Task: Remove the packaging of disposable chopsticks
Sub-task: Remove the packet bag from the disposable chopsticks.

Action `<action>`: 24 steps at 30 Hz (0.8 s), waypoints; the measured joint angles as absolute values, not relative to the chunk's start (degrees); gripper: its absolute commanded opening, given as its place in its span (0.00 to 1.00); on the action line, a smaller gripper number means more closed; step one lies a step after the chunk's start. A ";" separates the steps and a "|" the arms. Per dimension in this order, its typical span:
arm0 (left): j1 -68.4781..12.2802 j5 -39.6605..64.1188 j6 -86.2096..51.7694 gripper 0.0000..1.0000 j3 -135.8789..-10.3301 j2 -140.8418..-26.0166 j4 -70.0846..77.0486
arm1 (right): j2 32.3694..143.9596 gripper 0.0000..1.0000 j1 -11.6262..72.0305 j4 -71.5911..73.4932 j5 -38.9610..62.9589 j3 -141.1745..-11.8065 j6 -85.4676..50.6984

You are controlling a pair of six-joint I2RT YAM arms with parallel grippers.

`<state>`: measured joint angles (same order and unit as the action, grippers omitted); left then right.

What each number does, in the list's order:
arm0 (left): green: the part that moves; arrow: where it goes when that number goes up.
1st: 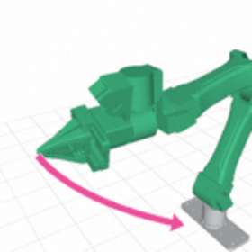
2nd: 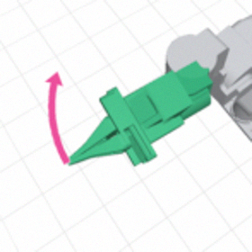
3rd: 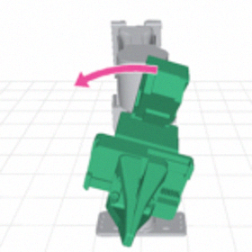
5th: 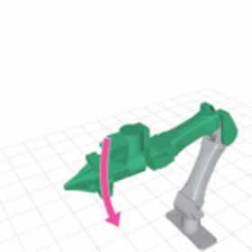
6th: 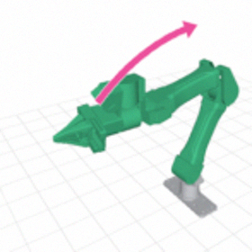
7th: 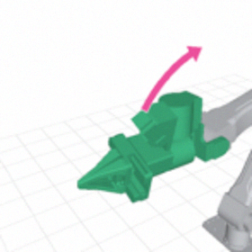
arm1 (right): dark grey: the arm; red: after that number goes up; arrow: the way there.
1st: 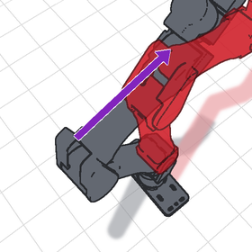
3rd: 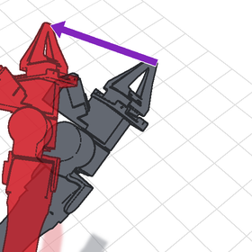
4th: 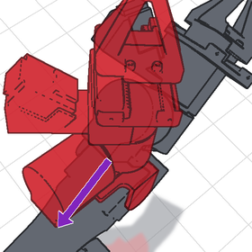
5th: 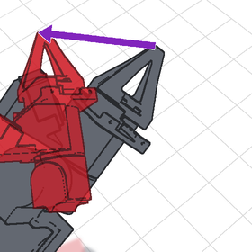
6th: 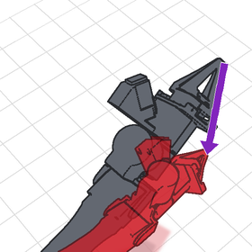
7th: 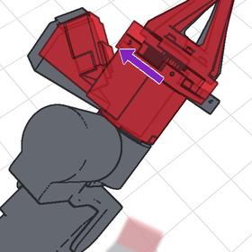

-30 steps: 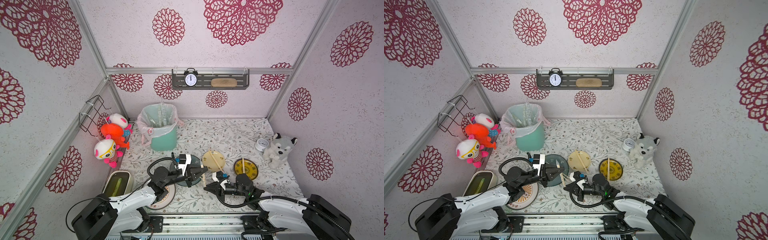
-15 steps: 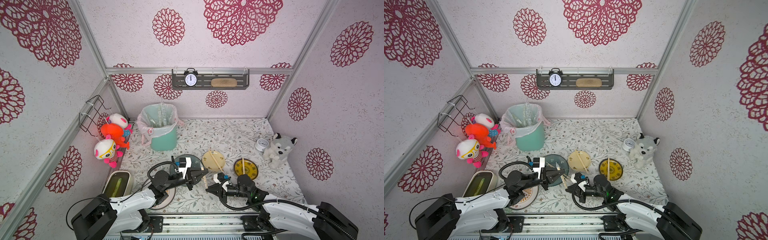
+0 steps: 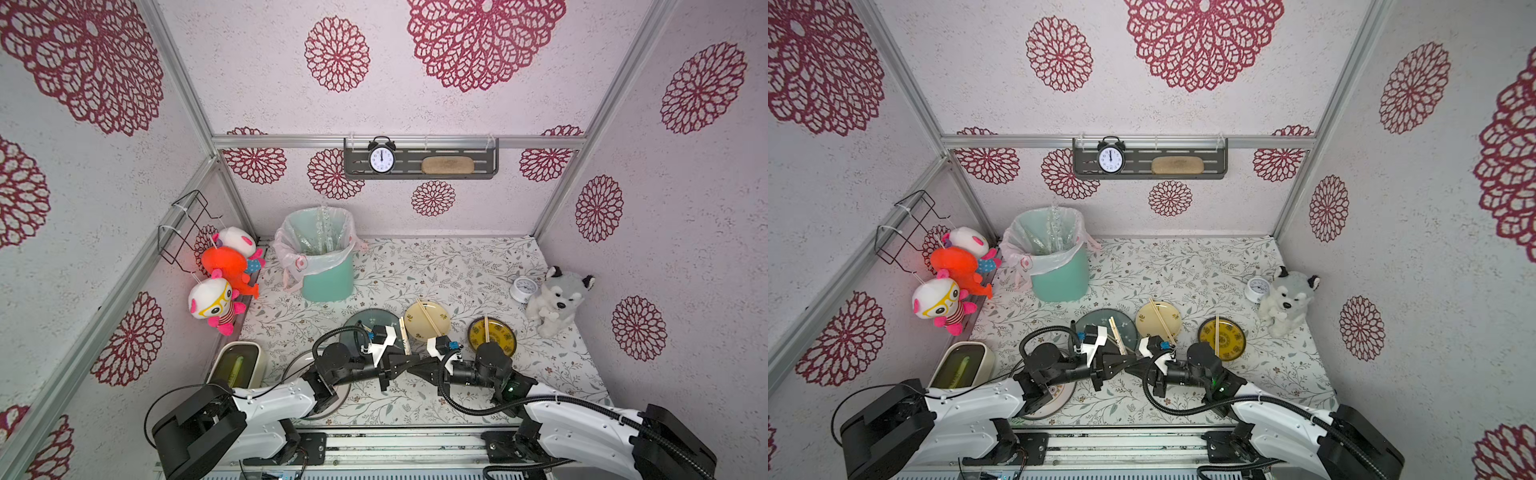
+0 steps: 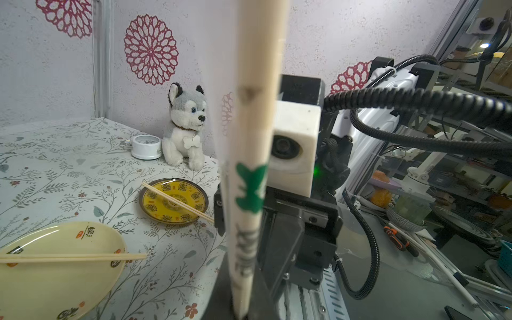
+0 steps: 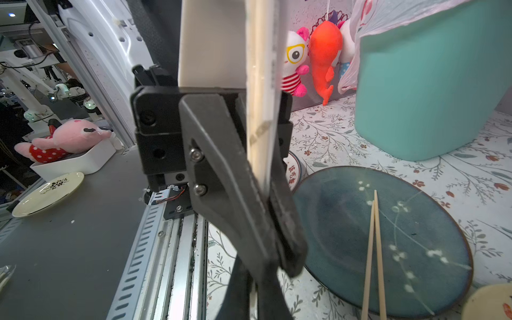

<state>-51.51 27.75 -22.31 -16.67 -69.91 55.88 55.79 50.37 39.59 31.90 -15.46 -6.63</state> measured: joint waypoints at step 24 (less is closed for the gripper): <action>-47.27 28.69 -12.86 0.80 -31.64 -49.36 26.06 | 60.66 0.00 53.69 54.48 26.94 -11.84 -7.16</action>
<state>-47.27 28.69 -12.86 -31.64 -49.36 26.06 60.66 53.69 54.48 26.94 -11.84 -7.16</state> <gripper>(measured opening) 0.807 0.058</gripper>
